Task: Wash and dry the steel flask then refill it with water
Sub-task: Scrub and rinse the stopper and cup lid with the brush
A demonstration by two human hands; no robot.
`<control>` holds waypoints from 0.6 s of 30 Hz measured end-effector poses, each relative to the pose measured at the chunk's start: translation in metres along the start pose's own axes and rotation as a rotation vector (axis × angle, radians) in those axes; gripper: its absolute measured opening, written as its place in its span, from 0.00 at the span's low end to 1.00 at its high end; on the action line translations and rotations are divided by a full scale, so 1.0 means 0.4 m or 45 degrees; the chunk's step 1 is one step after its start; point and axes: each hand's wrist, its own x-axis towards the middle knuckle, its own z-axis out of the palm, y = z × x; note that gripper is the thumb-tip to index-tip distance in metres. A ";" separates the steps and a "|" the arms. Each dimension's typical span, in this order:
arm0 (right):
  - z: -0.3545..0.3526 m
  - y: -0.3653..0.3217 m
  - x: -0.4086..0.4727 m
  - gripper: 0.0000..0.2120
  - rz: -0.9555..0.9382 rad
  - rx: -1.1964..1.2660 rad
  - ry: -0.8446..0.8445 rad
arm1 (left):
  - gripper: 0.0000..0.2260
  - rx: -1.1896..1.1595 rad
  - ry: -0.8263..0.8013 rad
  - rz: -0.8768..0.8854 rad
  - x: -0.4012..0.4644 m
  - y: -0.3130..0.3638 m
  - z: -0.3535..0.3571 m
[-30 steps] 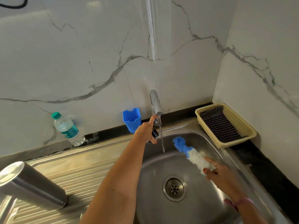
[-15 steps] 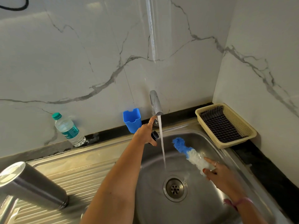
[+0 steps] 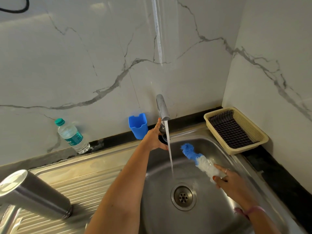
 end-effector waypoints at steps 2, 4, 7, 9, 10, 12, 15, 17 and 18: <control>-0.001 0.002 -0.001 0.25 0.003 0.009 0.001 | 0.59 -0.022 0.013 -0.001 -0.001 -0.002 0.004; -0.002 0.004 -0.003 0.25 0.002 0.008 0.003 | 0.59 -0.035 0.025 -0.013 -0.005 0.000 0.010; -0.004 0.007 -0.007 0.25 -0.001 0.009 0.002 | 0.58 -0.067 0.020 -0.002 -0.014 0.007 0.019; -0.005 0.007 -0.009 0.25 -0.009 0.005 0.001 | 0.60 -0.112 0.035 0.002 -0.020 0.012 0.020; -0.006 0.007 -0.010 0.25 -0.008 0.003 0.003 | 0.60 -0.121 0.040 0.005 -0.023 0.015 0.019; -0.006 0.006 -0.013 0.25 -0.007 -0.003 0.004 | 0.58 -0.121 0.038 0.012 -0.032 0.024 0.013; -0.006 0.000 -0.015 0.25 -0.009 -0.009 0.002 | 0.56 -0.114 0.020 0.005 -0.037 0.031 0.005; -0.006 -0.005 -0.019 0.25 -0.012 -0.014 0.003 | 0.56 -0.110 0.008 -0.013 -0.036 0.031 0.004; -0.006 -0.007 -0.021 0.24 -0.016 -0.016 0.005 | 0.56 -0.108 0.002 -0.020 -0.036 0.032 0.004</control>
